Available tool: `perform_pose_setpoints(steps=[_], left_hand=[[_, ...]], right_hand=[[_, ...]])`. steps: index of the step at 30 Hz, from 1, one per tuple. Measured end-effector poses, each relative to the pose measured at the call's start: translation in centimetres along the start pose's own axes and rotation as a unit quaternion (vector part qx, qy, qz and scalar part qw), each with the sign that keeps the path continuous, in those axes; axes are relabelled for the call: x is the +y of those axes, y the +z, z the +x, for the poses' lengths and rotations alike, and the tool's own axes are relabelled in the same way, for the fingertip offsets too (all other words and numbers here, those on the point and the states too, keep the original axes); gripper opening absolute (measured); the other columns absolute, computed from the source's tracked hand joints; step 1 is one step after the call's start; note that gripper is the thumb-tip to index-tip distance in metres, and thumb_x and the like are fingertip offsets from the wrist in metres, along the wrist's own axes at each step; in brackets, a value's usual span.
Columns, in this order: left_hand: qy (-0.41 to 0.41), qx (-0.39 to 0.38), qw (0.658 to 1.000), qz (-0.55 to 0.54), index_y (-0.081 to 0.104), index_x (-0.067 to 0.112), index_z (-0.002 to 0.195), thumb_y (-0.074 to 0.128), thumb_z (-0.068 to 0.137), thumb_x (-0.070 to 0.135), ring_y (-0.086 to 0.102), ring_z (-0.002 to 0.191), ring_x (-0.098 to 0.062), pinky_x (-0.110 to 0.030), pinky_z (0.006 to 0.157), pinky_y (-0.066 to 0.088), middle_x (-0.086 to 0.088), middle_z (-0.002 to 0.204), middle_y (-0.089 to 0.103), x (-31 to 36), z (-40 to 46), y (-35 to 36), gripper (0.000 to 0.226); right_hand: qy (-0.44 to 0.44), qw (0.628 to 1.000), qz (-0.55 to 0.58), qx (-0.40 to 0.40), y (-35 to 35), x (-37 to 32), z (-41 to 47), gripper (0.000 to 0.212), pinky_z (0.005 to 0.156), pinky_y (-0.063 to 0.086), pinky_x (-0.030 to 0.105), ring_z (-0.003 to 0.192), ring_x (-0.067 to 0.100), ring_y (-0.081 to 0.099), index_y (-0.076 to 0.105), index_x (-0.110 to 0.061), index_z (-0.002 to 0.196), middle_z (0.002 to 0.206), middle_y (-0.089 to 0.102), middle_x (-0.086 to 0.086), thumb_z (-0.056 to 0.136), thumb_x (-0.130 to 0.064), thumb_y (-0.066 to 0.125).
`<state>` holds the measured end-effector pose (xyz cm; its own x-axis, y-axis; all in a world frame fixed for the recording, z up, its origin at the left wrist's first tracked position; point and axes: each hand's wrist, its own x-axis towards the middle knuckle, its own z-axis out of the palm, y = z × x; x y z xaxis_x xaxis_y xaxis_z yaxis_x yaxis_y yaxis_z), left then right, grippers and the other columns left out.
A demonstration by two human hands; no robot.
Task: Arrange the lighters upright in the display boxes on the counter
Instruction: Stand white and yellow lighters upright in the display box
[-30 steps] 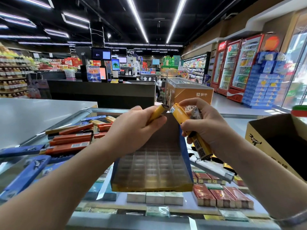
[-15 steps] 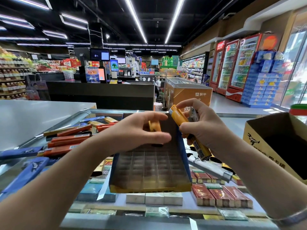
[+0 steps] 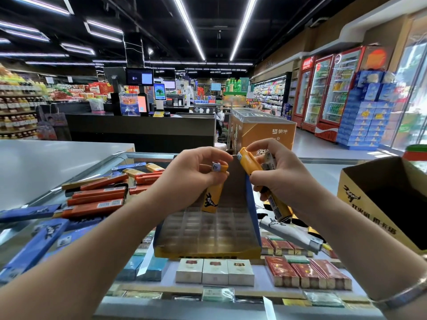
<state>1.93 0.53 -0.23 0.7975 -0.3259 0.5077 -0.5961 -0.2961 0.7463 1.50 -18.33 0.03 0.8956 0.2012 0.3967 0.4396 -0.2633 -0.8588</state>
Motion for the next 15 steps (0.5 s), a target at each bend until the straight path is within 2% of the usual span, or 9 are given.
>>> perform_pose_setpoints(steps=[4,7,9,12,15], left_hand=[[0.018,0.030,0.999,-0.032,0.067,0.030,0.084,0.071,0.075,-0.001,0.068,0.078,-0.006,-0.018,0.068,0.054,0.008,0.080,0.071,0.5,1.4,1.2,0.033],[0.026,0.061,0.997,-0.037,0.068,0.033,0.080,0.073,0.074,0.001,0.066,0.076,-0.003,-0.013,0.067,0.051,0.013,0.078,0.072,0.7,2.8,1.2,0.033],[0.034,0.080,0.996,0.023,0.067,0.034,0.084,0.074,0.075,0.007,0.064,0.076,0.002,-0.011,0.067,0.050,0.014,0.078,0.070,0.5,3.3,1.4,0.029],[0.060,0.086,0.986,0.130,0.069,0.026,0.097,0.075,0.075,0.011,0.060,0.077,0.009,-0.006,0.069,0.047,0.018,0.085,0.063,0.2,3.6,2.2,0.027],[0.067,0.091,0.984,0.139,0.070,0.020,0.098,0.074,0.076,0.007,0.061,0.079,0.005,-0.007,0.072,0.048,0.012,0.088,0.065,-0.3,3.8,2.8,0.026]], right_hand=[[0.019,0.999,0.026,0.027,-0.4,0.3,0.3,0.044,0.047,0.048,0.024,0.057,0.016,0.057,0.055,-0.028,0.102,0.095,0.053,0.008,0.073,0.005,0.062],[0.030,0.998,0.046,0.038,-0.7,0.3,0.4,0.044,0.046,0.047,0.025,0.054,0.015,0.056,0.055,-0.026,0.102,0.094,0.053,0.010,0.072,0.006,0.061],[0.037,0.997,0.058,0.037,-0.8,0.3,0.5,0.043,0.046,0.048,0.026,0.052,0.013,0.055,0.054,-0.024,0.102,0.091,0.054,0.010,0.073,0.007,0.060],[0.044,0.996,0.065,0.038,-0.8,0.4,0.4,0.042,0.046,0.049,0.026,0.051,0.012,0.055,0.053,-0.022,0.103,0.088,0.055,0.011,0.074,0.008,0.059],[0.046,0.995,0.070,0.046,-0.9,0.3,0.5,0.041,0.046,0.049,0.025,0.050,0.011,0.054,0.053,-0.022,0.101,0.086,0.055,0.010,0.074,0.008,0.059]])
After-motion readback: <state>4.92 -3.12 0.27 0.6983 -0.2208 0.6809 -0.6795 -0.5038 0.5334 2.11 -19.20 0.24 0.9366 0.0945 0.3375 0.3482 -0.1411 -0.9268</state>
